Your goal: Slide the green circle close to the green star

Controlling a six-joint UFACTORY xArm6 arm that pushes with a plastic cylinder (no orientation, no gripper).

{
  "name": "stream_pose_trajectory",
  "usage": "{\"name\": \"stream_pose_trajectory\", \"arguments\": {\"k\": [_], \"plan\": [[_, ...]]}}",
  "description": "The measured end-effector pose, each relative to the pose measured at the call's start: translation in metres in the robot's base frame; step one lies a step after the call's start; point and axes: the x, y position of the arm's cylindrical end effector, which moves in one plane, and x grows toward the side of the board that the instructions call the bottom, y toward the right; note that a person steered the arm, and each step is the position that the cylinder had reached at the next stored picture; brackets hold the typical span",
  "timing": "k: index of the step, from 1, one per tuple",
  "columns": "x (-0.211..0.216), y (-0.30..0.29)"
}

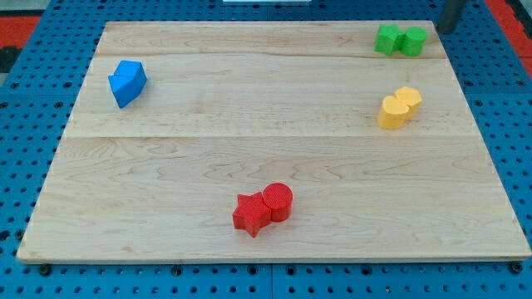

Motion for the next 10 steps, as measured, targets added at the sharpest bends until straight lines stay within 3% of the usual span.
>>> {"name": "stream_pose_trajectory", "arguments": {"k": [3,4,5,7,8,10], "plan": [[0.028,-0.193],[0.021,-0.205],[-0.005,-0.149],[-0.012,0.052],[0.002,0.065],[0.023,-0.01]]}}
